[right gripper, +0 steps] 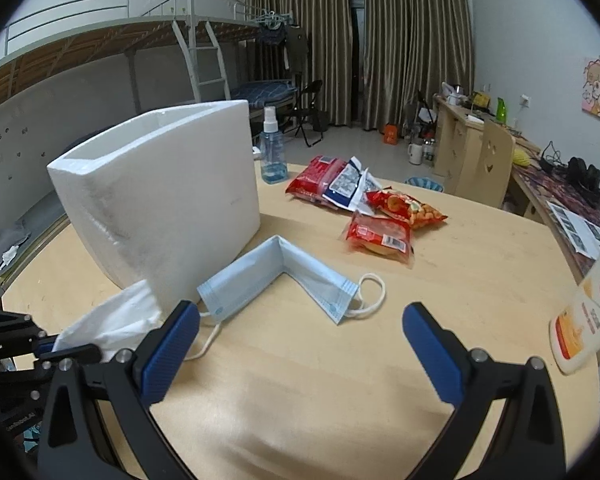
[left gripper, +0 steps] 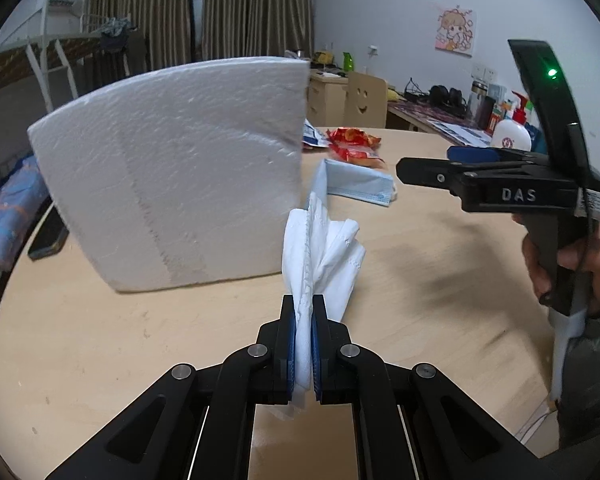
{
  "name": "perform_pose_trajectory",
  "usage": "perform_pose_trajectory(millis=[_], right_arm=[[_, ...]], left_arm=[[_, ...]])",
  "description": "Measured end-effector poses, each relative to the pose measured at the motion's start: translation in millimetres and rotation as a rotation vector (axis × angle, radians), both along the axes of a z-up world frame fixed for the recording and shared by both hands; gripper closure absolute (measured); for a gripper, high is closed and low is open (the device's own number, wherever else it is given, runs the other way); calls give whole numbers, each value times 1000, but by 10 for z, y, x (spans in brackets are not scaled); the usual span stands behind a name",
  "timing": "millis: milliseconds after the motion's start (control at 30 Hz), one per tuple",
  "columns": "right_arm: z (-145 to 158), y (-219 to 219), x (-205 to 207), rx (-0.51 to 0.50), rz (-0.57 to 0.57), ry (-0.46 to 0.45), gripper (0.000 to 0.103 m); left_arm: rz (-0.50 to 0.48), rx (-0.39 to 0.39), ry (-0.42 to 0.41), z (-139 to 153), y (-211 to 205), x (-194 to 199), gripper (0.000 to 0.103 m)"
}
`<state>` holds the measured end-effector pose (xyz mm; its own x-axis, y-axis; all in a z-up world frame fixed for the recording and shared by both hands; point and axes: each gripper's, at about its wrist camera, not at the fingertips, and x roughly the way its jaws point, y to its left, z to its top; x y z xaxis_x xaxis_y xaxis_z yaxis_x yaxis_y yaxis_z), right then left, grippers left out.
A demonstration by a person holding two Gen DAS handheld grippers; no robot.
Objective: Organize soft objects
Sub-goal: 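Lift the white tissue with the left tool toward the foam box, then close the right tool on the blue mask while the left tool holds the tissue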
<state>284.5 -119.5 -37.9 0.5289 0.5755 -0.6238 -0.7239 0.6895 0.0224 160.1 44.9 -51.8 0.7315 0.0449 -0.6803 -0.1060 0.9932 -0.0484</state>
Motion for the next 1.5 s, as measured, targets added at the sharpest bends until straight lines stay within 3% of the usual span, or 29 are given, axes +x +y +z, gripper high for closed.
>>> perform_pose_trajectory(millis=[567,767,900,967,1033,1167,1233,1500], right_arm=[[-261,405,438,-93,48,52,1],[-348,480,519,-127,53,78,24],[-407,527,549,-150,59,100,58],[-437,556,566,-170,61,103,61],[-450,559,557,-177,68,105,71],[-431,546,526,-182,73,97,73],[-449,562,521,-203,68,96,81],[-450,645,472,-259,124,85,80]], left_arm=[[-30,-77,-14,-44,120,-11,96],[-33,-83,-13,-61,159,-11,96],[-48,-84,-14,-62,137,-22,96],[-53,-84,-13,-63,134,-21,96],[-54,-83,-17,-53,133,-31,96],[-60,-85,-19,-54,159,-33,96],[-63,-85,-19,-49,155,-39,96],[-57,-83,-32,4,186,-109,96]])
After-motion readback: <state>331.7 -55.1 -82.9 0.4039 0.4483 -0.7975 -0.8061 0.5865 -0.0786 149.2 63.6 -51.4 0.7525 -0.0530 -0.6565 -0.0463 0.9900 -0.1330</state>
